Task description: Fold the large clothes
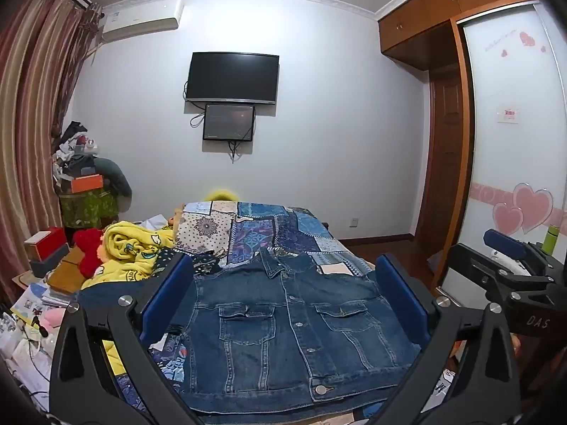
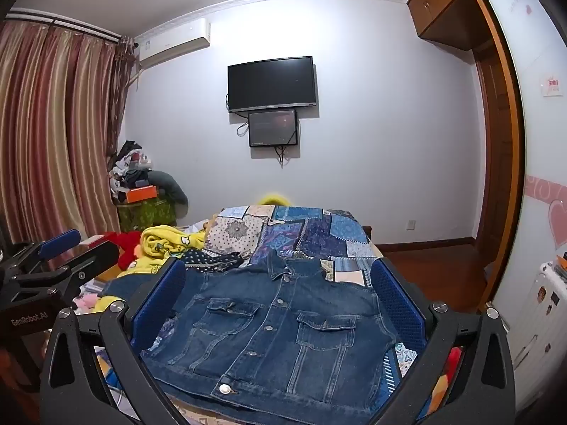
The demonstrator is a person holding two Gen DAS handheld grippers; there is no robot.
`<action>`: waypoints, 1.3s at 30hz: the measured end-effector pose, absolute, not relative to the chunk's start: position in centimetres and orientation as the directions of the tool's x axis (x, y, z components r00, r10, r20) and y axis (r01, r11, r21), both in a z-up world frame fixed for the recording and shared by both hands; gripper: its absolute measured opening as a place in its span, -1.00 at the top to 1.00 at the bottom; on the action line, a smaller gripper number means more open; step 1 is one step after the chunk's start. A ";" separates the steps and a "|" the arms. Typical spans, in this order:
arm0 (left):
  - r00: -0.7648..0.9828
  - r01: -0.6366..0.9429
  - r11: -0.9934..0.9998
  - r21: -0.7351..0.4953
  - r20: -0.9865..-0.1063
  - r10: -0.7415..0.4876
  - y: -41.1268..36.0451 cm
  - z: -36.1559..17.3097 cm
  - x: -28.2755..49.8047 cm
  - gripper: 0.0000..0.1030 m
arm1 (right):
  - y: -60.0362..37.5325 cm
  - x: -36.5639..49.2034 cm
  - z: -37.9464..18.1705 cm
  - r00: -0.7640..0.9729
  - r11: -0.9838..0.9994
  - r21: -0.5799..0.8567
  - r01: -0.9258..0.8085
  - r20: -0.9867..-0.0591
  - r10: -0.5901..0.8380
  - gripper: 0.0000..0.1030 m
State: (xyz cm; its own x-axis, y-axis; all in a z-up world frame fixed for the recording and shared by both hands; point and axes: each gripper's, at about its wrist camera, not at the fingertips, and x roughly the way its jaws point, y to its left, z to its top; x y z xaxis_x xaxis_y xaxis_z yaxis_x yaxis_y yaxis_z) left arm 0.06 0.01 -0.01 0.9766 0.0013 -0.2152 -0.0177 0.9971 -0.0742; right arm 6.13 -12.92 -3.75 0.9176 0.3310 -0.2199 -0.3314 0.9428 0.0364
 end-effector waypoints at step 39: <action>0.976 -0.006 0.999 -0.049 -0.218 -0.004 -0.3 -0.5 0.6 -1.00 | -12.5 6.7 -4.0 0.914 0.945 0.041 -0.326 -0.244 0.325 -1.00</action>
